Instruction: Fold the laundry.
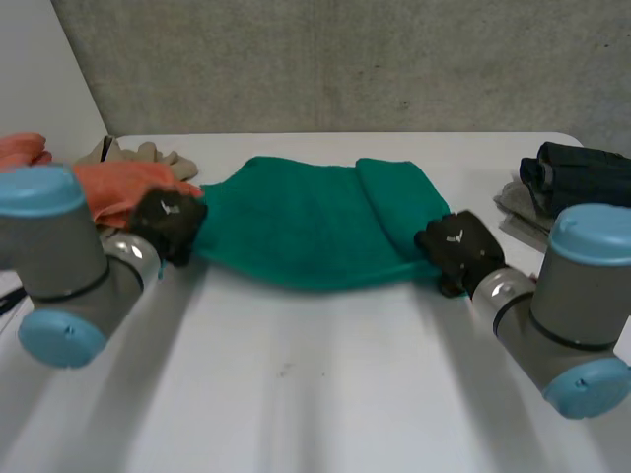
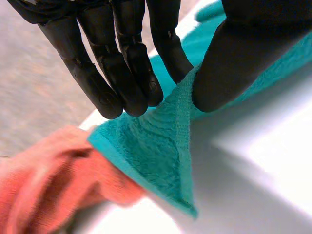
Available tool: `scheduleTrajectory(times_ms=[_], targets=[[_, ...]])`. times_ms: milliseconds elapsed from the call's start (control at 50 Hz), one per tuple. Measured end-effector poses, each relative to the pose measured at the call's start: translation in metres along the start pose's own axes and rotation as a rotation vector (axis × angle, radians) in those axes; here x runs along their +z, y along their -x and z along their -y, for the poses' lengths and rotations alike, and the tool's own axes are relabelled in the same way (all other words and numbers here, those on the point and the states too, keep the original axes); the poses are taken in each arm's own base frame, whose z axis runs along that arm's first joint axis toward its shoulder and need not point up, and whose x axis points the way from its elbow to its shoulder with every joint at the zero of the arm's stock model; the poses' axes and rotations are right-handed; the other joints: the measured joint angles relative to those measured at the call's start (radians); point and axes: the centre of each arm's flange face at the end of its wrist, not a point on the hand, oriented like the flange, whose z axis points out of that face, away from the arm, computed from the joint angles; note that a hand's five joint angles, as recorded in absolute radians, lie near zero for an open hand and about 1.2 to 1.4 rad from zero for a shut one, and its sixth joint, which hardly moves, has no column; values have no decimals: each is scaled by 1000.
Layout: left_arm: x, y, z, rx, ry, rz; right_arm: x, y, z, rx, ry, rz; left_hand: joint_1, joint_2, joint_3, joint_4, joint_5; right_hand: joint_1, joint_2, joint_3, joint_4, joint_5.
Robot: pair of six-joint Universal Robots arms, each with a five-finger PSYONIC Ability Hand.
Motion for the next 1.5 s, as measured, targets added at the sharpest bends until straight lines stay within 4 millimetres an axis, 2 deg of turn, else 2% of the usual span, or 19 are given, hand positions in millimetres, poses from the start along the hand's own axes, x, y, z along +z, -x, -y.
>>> scheduleTrajectory(times_ms=[40,100,260,360,540,660,820,1020,1300,1500], targets=[[-5,-5,-4,16,10,-22,1,0,-7,18,19,2,0,0,0,0,0,-223,-218,-208,-232,-238],[-9,-4,-1,29,2,-26,1,-7,-9,55,36,-19,0,0,0,0,0,-321,-323,-329,-352,-366],[-14,19,19,26,-47,39,-2,-46,-8,267,131,-82,0,0,0,0,0,-327,-334,-341,-369,-387],[-13,28,24,21,-59,66,1,-60,-16,367,218,-66,0,0,0,0,0,-327,-334,-341,-369,-378],[-12,37,31,-5,-70,85,22,-60,-33,484,287,-27,0,0,0,0,0,-327,-332,-341,-368,-363],[-15,38,37,-37,-73,77,33,-44,-34,568,271,-13,0,0,0,0,0,-327,-332,-340,-367,-362],[-18,40,44,-51,-88,81,47,-28,-29,457,198,-24,0,0,0,0,0,-291,-285,-294,-320,-304],[-21,43,49,-49,-103,89,61,-24,-32,297,174,-41,0,0,0,0,0,-283,-273,-274,-305,-286],[-21,42,49,-47,-103,88,84,-24,-31,197,119,-51,0,0,0,0,0,-139,-142,-146,-174,-234],[-21,44,49,-49,-98,95,102,-41,-24,142,61,-122,0,0,0,0,0,185,193,182,146,147]])
